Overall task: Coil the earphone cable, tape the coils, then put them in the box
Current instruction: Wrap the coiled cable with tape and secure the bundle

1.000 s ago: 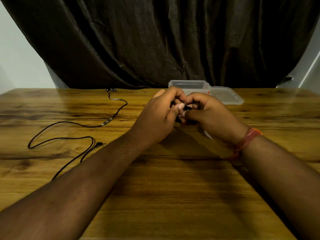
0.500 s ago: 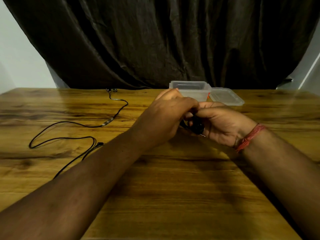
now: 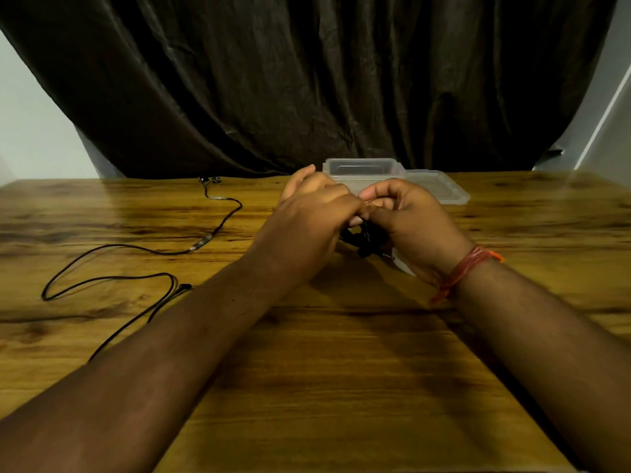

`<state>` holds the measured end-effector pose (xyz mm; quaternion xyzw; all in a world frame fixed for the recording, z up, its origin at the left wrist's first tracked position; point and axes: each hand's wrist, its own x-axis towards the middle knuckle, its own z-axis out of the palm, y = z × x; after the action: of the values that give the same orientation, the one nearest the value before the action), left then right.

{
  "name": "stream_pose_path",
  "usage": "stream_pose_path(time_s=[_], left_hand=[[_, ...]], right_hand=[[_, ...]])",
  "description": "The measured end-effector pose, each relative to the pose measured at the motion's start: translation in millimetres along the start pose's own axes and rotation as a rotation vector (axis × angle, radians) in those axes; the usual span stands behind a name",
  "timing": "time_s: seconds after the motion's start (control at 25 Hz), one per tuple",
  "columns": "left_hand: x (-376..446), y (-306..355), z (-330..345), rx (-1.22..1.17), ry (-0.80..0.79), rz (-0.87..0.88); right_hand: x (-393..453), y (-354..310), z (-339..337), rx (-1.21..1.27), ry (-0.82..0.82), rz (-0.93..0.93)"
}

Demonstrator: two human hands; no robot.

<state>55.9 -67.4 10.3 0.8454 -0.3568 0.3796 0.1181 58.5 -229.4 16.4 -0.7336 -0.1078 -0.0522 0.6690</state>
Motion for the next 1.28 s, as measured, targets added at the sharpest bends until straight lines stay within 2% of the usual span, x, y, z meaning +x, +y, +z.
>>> stream_pose_path(time_s=[0.36, 0.6, 0.8, 1.08, 1.28], left_hand=[[0.1, -2.2, 4.4, -0.019, -0.104, -0.131], [0.7, -2.3, 5.2, 0.009, -0.154, -0.127], [-1.2, 2.4, 4.9, -0.348, -0.109, -0.295], [-2.1, 2.8, 3.4, -0.574, -0.104, -0.359], [-0.1, 4.6, 2.1, -0.792, -0.146, -0.576]], right_hand=[[0.8, 3.6, -0.8, -0.166, 0.056, -0.11], [2.2, 6.9, 2.5, -0.111, 0.078, -0.138], [4.8, 9.9, 2.9, -0.066, 0.097, -0.124], [3.1, 11.6, 2.9, -0.041, 0.114, -0.162], [3.2, 12.8, 2.9, -0.088, 0.113, -0.217]])
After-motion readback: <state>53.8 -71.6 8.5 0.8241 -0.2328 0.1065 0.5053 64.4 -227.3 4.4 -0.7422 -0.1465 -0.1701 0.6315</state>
